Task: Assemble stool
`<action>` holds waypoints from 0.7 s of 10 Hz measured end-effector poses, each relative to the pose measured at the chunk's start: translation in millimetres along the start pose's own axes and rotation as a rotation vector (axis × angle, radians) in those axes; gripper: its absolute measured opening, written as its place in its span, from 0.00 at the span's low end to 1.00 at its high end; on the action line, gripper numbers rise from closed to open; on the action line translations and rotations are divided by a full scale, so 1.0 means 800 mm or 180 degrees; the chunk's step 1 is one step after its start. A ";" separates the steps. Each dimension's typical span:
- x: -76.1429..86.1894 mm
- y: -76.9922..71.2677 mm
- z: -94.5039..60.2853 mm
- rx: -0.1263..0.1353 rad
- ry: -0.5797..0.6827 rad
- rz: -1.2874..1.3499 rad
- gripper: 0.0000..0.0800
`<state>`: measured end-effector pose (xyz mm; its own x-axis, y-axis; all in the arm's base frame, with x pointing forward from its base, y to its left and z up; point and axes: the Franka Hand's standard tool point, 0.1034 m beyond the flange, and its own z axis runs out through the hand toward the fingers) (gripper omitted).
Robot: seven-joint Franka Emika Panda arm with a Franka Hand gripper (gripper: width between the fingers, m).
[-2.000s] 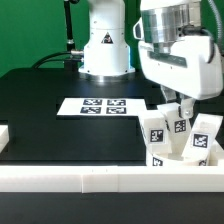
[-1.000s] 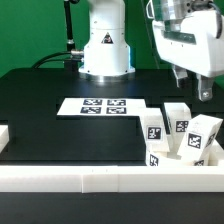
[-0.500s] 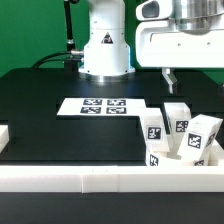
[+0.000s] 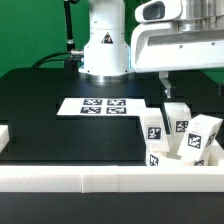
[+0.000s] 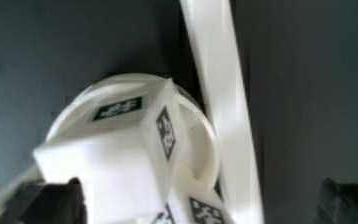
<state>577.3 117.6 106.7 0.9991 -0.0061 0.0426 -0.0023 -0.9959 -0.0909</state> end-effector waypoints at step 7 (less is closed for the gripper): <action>0.004 0.023 -0.001 -0.0131 -0.0040 -0.2565 0.81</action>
Offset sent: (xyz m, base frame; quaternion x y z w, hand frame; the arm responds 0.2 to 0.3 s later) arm -0.0024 -0.0225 0.0146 0.0283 0.0051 -0.2720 0.9619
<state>580.7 98.9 105.6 0.6947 0.7160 0.0683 0.7177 -0.6963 -0.0004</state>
